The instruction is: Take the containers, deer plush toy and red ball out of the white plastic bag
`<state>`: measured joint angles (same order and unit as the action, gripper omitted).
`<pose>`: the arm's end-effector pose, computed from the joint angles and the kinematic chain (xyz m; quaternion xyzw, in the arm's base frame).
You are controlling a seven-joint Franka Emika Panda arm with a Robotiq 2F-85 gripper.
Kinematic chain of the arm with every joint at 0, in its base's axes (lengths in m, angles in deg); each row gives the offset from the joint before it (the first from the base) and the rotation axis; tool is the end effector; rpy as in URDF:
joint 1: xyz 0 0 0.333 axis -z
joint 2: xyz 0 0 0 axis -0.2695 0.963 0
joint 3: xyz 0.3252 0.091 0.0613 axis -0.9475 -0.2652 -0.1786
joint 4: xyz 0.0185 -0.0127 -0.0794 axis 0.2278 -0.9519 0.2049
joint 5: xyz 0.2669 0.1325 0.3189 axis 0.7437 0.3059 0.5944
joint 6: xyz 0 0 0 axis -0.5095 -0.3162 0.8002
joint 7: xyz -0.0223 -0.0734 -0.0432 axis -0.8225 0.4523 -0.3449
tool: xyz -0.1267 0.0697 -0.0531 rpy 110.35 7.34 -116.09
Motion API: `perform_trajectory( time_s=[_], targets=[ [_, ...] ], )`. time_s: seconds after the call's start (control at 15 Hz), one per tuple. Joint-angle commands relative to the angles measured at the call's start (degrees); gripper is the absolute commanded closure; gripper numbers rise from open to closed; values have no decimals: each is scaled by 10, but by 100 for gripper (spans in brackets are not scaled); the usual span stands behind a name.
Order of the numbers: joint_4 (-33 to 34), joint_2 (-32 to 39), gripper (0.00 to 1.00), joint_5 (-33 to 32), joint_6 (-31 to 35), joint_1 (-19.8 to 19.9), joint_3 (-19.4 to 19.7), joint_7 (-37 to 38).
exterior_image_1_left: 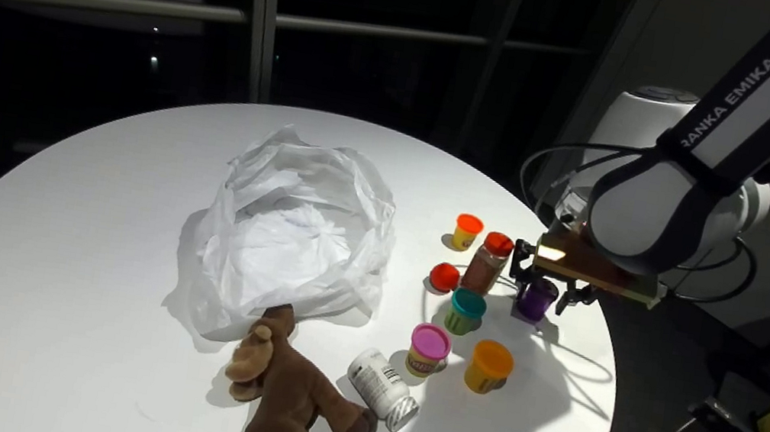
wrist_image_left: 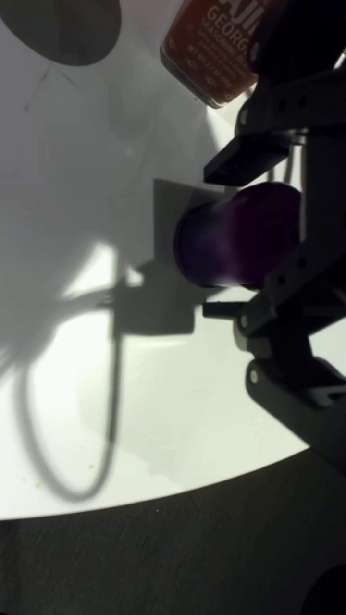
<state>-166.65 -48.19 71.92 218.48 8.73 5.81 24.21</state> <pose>0.4778 -0.1229 0.0319 0.8697 -0.4874 0.0369 0.0686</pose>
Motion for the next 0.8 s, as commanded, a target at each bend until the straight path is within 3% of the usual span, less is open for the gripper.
perform_trajectory(
  time_s=[0.0, 0.2, 0.4, 0.6, 0.73],
  targets=[
    [-33, -22, 4, 31, 36, -19, 12, -8],
    [-93, -71, 0, 43, 72, -58, 48, -5],
    [-154, -152, 0, 46, 72, -139, 123, -14],
    [-171, -232, 0, -13, 46, -204, 198, -26],
    [-160, -293, 0, -56, 1, -222, 224, -50]
  ],
)
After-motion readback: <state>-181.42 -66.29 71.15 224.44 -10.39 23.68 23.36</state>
